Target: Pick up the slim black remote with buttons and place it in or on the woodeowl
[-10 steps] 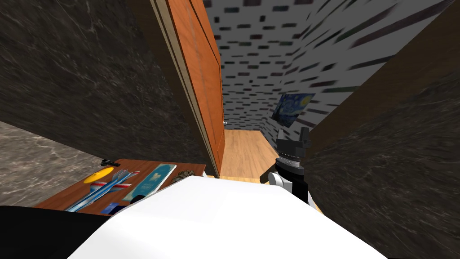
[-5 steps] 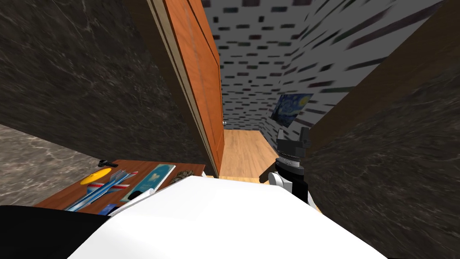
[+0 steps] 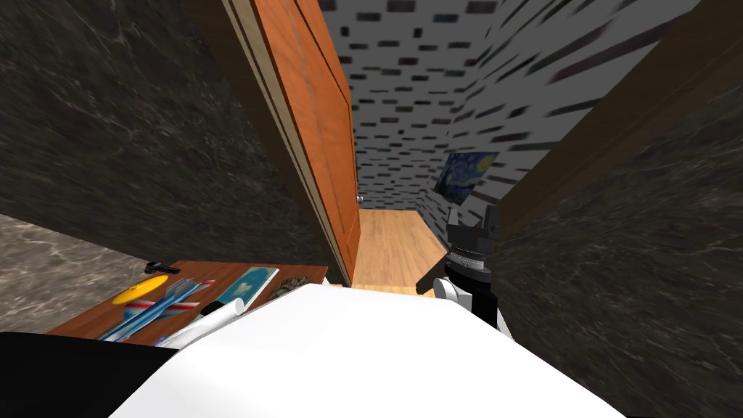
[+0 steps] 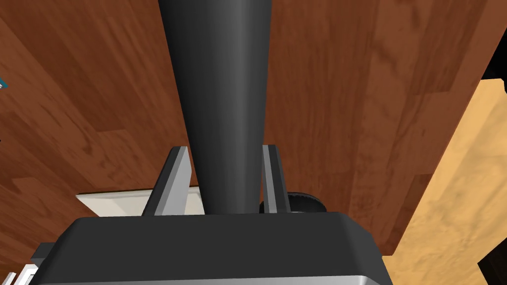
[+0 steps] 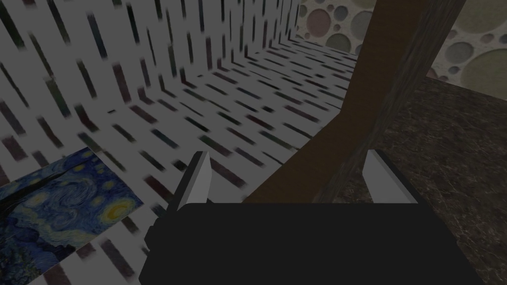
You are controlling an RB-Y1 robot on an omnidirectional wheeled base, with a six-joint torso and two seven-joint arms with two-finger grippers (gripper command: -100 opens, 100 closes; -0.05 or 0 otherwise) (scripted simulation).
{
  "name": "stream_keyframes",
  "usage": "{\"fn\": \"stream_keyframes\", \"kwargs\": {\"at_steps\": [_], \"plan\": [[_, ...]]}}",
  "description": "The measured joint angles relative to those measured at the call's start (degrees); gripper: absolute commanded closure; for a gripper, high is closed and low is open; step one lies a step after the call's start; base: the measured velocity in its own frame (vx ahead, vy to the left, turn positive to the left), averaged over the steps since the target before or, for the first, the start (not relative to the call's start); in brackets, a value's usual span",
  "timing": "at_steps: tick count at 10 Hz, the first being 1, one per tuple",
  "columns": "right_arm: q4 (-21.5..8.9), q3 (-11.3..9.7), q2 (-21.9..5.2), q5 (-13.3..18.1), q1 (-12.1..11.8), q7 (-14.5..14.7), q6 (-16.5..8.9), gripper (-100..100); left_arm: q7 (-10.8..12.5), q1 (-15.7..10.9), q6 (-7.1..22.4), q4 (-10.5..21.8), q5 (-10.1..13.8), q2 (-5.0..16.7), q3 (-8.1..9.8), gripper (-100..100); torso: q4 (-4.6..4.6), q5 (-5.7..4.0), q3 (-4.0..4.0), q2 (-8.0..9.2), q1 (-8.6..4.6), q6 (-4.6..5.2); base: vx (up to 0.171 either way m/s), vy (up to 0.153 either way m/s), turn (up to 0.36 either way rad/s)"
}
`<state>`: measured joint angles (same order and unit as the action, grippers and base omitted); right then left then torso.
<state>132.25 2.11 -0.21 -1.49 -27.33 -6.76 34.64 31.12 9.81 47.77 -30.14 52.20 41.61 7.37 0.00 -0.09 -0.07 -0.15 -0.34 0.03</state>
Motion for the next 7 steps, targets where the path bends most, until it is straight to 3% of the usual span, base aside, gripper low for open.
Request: {"fn": "stream_keyframes", "kwargs": {"at_steps": [4,7], "plan": [[0.0,0.0,0.0,0.0,-0.01,0.0,0.0,0,-1.01,-4.04,3.29,3.78,-0.86,2.23,2.87,100,0.11,0.34,-0.18,-0.47,0.26,0.33,0.069,-0.055,-0.044],[0.0,0.01,-0.01,0.0,0.0,0.0,0.0,0,1.03,-3.89,5.69,0.58,-1.68,2.95,4.61,100,0.14,0.35,-0.11,-0.36,0.44,0.29,0.046,-0.019,-0.013]]}}
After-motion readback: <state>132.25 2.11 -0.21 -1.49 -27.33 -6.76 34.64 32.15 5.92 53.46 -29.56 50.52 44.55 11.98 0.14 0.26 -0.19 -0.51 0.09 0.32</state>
